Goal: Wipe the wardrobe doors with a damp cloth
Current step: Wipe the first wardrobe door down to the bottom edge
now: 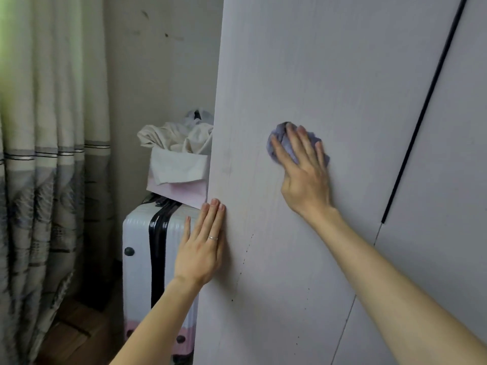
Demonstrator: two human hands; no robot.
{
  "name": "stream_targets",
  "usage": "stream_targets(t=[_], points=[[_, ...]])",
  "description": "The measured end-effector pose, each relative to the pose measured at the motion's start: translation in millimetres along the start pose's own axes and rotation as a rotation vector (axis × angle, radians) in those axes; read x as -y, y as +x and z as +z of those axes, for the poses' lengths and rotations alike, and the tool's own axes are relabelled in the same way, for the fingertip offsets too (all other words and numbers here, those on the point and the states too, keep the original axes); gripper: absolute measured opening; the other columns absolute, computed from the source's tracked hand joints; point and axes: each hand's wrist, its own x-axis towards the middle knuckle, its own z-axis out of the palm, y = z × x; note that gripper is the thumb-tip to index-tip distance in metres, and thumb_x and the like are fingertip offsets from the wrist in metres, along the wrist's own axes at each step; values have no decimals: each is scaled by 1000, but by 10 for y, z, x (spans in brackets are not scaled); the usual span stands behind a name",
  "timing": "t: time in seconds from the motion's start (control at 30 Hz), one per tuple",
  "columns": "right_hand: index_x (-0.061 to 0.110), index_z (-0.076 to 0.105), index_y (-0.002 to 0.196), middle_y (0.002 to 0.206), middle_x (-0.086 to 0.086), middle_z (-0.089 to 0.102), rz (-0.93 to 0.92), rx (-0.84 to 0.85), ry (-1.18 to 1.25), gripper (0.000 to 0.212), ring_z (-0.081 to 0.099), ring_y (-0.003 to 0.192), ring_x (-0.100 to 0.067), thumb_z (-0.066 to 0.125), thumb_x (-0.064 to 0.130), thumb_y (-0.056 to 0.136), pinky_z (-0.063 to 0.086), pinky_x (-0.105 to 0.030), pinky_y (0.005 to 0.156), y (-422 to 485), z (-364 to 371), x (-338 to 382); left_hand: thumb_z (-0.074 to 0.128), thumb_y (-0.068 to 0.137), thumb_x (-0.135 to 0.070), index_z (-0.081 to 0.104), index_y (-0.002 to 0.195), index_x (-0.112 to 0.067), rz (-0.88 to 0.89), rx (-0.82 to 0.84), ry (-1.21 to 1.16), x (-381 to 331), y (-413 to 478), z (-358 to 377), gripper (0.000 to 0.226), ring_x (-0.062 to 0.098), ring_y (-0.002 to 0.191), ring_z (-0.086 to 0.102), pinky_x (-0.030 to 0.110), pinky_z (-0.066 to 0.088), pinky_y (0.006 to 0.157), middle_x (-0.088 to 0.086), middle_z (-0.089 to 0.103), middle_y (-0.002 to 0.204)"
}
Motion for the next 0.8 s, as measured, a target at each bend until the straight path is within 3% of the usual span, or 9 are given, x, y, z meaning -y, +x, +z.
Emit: stream_targets(t=[0.1, 0.23, 0.3, 0.37, 0.5, 0.57, 0.7, 0.8], points=[[19, 42, 151, 161, -10, 31, -33, -10, -1, 69, 22, 151, -28, 38, 2, 85, 14, -51, 121, -204, 185, 186, 31, 104, -25, 3, 161, -22, -13, 12, -17, 13, 4, 27, 64, 16, 155, 0, 49, 12, 123, -8, -3, 169], [26, 48, 148, 160, -2, 32, -477, 224, -45, 73, 24, 151, -21, 45, 3, 79, 19, -46, 121, -1004, 410, 353, 29, 106, -32, 3, 161, -25, 36, -1, 13, 105, 32, 15, 62, 14, 155, 3, 44, 9, 123, -8, 0, 169], [28, 50, 146, 159, -1, 36, -588, 266, -61, 72, 27, 149, -20, 44, 3, 79, 20, -44, 120, -937, 378, 320, 31, 106, -35, 3, 161, -24, 65, -16, 57, 154, 41, 4, 63, 14, 155, 5, 42, 6, 123, -8, 1, 169], [27, 51, 146, 158, -4, 38, -534, 231, -95, 72, 28, 148, -21, 43, 4, 78, 20, -44, 119, -544, 287, 342, 34, 105, -36, 6, 161, -23, 64, -31, 77, 152, 41, 7, 64, 13, 155, 6, 41, 5, 123, -8, 3, 169], [25, 42, 152, 161, -7, 33, -232, 79, -55, 76, 25, 150, -25, 45, 1, 80, 14, -47, 120, 461, 163, 504, 36, 105, -33, 16, 160, -19, 31, -67, 76, 95, -14, 53, 61, 13, 154, 8, 42, 6, 124, -6, 7, 168], [25, 40, 153, 161, -7, 31, -195, 35, -47, 78, 24, 151, -25, 46, -1, 79, 14, -49, 121, 643, 201, 595, 39, 105, -32, 20, 159, -18, 46, -69, 83, 130, -118, 71, 60, 14, 154, 13, 42, 10, 124, -5, 11, 168], [20, 50, 147, 158, -7, 38, -452, 99, -94, 74, 32, 148, -25, 46, -3, 76, 28, -52, 118, -64, 353, 586, 40, 105, -29, 27, 158, -15, 105, -38, 127, 296, -327, 26, 56, 16, 153, 18, 45, 22, 121, -2, 21, 166], [23, 56, 141, 155, -5, 43, -660, 217, -114, 72, 37, 146, -24, 42, -3, 76, 33, -50, 114, -428, 317, 441, 36, 106, -30, 29, 157, -14, 161, -4, 170, 364, -336, 11, 54, 16, 154, 15, 44, 15, 123, -2, 18, 167]])
